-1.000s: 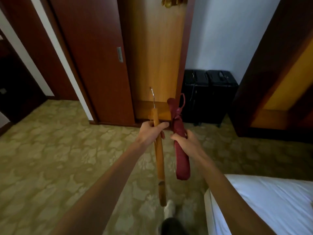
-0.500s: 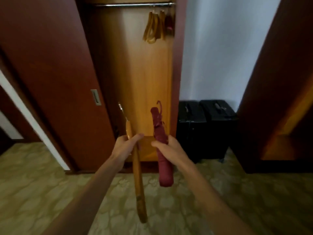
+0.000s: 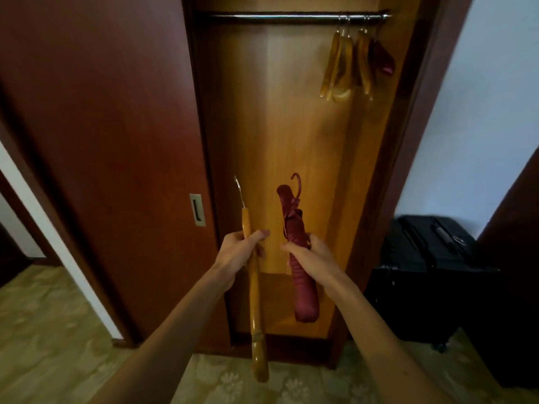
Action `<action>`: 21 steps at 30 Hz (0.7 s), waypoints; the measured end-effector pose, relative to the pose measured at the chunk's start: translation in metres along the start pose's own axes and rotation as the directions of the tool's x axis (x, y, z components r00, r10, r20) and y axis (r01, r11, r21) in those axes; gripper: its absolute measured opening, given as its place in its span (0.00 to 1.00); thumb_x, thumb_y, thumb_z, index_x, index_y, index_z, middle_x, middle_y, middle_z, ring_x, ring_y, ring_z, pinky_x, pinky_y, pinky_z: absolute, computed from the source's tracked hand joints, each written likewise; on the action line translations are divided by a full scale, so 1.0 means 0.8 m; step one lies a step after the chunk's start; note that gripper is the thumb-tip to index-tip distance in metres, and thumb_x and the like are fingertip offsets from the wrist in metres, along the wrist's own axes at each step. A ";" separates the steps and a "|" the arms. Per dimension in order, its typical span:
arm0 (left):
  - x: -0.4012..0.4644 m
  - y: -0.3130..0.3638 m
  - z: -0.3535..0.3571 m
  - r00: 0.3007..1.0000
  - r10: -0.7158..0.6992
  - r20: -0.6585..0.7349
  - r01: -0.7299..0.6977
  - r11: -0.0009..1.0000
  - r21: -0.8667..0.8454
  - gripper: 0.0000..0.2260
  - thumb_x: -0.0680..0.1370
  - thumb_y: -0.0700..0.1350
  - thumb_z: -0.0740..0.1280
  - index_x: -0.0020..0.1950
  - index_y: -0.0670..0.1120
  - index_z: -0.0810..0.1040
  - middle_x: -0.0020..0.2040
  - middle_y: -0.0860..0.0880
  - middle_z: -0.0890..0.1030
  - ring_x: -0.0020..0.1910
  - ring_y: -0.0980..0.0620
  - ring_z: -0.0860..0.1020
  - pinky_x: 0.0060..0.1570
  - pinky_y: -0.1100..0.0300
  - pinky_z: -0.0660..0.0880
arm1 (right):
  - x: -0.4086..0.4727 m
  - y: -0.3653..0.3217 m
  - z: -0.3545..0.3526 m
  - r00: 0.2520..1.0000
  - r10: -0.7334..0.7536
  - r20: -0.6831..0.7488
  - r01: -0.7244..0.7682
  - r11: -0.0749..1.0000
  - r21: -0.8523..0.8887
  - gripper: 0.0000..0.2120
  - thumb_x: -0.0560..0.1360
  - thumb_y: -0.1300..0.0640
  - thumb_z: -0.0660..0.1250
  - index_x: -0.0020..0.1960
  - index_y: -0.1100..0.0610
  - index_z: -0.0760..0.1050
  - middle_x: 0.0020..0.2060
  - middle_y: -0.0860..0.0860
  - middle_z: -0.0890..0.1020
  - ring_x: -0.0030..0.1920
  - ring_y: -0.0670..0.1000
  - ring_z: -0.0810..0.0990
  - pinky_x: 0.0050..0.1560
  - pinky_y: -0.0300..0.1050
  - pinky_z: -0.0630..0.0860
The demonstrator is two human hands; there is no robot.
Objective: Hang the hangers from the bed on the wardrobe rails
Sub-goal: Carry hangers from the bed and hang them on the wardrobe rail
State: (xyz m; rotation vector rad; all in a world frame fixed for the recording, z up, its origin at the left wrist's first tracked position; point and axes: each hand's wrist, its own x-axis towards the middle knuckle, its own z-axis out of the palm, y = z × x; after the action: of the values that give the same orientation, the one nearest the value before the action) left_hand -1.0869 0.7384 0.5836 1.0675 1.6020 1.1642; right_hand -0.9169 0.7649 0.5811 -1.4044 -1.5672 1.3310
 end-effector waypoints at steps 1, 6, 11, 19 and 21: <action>0.029 0.009 -0.011 1.000 0.002 0.009 -0.002 1.000 0.000 0.17 0.75 0.57 0.70 0.44 0.43 0.82 0.35 0.48 0.83 0.39 0.49 0.80 0.47 0.53 0.76 | 0.027 -0.015 0.010 1.000 0.005 -0.017 -0.005 1.000 0.004 0.19 0.74 0.45 0.72 0.61 0.51 0.74 0.44 0.52 0.85 0.41 0.50 0.85 0.38 0.43 0.78; 0.161 0.053 -0.055 0.997 0.023 0.071 -0.023 1.000 0.004 0.16 0.76 0.57 0.70 0.42 0.43 0.81 0.32 0.49 0.82 0.36 0.52 0.77 0.41 0.58 0.73 | 0.144 -0.080 0.041 0.997 0.014 -0.077 -0.012 0.999 0.031 0.20 0.76 0.46 0.71 0.64 0.53 0.73 0.47 0.52 0.83 0.42 0.49 0.83 0.36 0.40 0.74; 0.267 0.103 -0.062 0.987 0.053 0.151 -0.055 0.998 0.012 0.18 0.76 0.59 0.69 0.51 0.43 0.82 0.33 0.50 0.82 0.36 0.52 0.76 0.41 0.58 0.72 | 0.235 -0.140 0.030 0.986 0.001 -0.168 0.003 1.000 0.023 0.19 0.75 0.45 0.71 0.62 0.53 0.75 0.49 0.52 0.82 0.45 0.49 0.81 0.38 0.42 0.75; 0.416 0.263 -0.032 0.975 0.160 0.155 -0.154 0.987 -0.046 0.16 0.76 0.58 0.69 0.51 0.46 0.83 0.34 0.49 0.82 0.35 0.52 0.76 0.36 0.59 0.69 | 0.376 -0.264 -0.055 0.935 -0.134 -0.330 0.131 0.991 -0.029 0.13 0.74 0.47 0.71 0.53 0.54 0.80 0.47 0.55 0.85 0.44 0.52 0.84 0.42 0.46 0.79; 0.450 0.312 -0.020 0.972 0.184 0.143 -0.179 0.983 -0.047 0.15 0.76 0.57 0.69 0.52 0.46 0.83 0.35 0.49 0.83 0.33 0.54 0.77 0.34 0.60 0.69 | 0.405 -0.299 -0.081 0.921 -0.179 -0.346 0.177 0.983 -0.038 0.11 0.74 0.48 0.70 0.51 0.54 0.80 0.48 0.54 0.85 0.44 0.52 0.83 0.40 0.44 0.76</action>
State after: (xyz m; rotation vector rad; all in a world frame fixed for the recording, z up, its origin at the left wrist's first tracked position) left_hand -1.1591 1.1271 0.7729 1.2688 1.3887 1.1978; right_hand -1.0048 1.1137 0.7742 -1.3760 -1.4199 0.9115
